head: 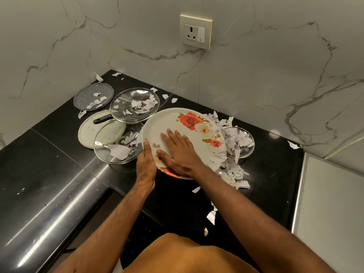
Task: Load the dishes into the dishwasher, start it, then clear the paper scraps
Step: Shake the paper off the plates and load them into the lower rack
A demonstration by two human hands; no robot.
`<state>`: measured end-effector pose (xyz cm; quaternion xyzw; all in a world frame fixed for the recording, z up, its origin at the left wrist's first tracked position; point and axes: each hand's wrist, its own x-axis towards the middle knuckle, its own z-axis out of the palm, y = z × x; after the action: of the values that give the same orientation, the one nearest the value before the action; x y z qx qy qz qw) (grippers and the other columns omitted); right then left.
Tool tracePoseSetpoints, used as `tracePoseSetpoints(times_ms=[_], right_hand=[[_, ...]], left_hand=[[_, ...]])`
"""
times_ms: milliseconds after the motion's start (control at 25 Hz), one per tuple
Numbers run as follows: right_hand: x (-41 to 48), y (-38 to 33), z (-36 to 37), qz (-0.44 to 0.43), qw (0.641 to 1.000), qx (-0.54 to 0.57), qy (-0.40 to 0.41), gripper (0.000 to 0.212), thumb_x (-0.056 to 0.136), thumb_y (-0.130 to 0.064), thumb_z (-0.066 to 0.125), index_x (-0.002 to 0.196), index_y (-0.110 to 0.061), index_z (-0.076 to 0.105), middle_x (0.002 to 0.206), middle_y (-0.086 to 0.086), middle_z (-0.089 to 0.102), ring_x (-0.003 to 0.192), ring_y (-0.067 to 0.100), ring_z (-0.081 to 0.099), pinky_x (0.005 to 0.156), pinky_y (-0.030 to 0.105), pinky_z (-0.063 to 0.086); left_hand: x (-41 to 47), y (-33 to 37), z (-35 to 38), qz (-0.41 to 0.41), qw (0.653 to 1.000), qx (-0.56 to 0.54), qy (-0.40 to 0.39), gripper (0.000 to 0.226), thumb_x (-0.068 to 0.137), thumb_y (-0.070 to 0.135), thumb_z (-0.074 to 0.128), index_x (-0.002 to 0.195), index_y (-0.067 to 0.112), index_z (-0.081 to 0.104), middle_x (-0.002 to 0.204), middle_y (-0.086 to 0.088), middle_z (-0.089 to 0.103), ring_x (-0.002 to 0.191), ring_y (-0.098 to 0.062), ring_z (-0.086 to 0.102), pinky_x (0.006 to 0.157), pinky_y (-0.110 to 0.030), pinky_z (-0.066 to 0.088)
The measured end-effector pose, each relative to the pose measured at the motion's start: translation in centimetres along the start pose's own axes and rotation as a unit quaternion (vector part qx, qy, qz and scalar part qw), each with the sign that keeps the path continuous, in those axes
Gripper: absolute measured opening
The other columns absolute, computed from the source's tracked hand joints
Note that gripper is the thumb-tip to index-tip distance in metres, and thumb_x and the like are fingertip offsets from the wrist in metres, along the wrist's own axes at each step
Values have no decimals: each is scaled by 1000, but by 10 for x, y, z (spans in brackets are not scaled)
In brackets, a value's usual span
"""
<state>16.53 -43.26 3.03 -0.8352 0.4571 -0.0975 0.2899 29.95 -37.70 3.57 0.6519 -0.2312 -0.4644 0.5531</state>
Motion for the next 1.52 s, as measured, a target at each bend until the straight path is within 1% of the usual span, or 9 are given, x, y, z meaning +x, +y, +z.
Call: tracePoseSetpoints(times_ms=[240,440,560,800,920,1000,1040,1240,1520], right_hand=[[-6,43,-16,104,993,-43,-20,74,101,-75,6,163,-41,-14,171,-5,-23,157,21,-22,126,54,-14],[1,96,-50,182,977,-98,44,79,102,-73,8,167,-30,-3,173,1,-15,160,24,-14,127,50,-9],[-3,110,-64,248,959,-46,128,84,103,-72,17,168,-19,7,175,8,-5,161,26,-6,129,49,-3],[-6,80,-50,200,959,124,158,72,108,-61,28,166,-19,19,173,5,18,158,25,19,125,52,22],[-20,66,-50,243,911,232,237,54,110,-52,30,149,-19,48,138,4,61,125,17,61,97,35,56],[-33,63,-55,286,877,257,288,41,114,-41,30,127,-14,58,100,-6,64,91,5,66,62,15,48],[-40,62,-58,301,866,260,303,38,114,-38,30,122,-15,59,93,-9,61,87,5,65,57,14,43],[-71,45,-54,280,871,303,268,34,111,-42,43,129,-21,63,102,-5,74,84,7,74,60,21,56],[-133,0,-8,339,831,285,338,31,114,-33,35,120,-17,61,106,-2,69,94,11,69,68,19,52]], left_hand=[[14,0,-17,16,997,43,58,65,98,73,41,120,19,69,112,-4,76,103,-22,72,88,-38,58],[15,1,-22,12,998,37,45,68,95,75,41,120,20,70,110,-4,77,103,-23,73,94,-44,59],[15,5,-24,11,998,29,45,55,102,66,39,112,22,70,105,-3,78,100,-21,74,89,-38,59],[16,4,-29,5,999,14,39,56,104,63,38,114,19,72,104,-5,78,97,-22,75,90,-40,60],[17,6,-34,13,1000,8,15,59,103,65,37,112,19,72,104,-6,79,97,-22,76,91,-42,60],[17,9,-38,21,1000,0,-1,57,105,63,36,107,21,74,101,-6,79,97,-24,76,92,-44,59],[17,10,-40,22,1000,-3,-8,56,105,62,36,105,22,74,100,-6,79,97,-25,76,92,-45,59],[10,17,-53,25,998,5,-56,55,105,63,36,109,21,72,105,-8,79,102,-28,75,92,-45,59],[-9,11,-82,23,989,19,-141,51,106,58,38,110,22,73,105,-7,79,102,-30,75,90,-48,59]])
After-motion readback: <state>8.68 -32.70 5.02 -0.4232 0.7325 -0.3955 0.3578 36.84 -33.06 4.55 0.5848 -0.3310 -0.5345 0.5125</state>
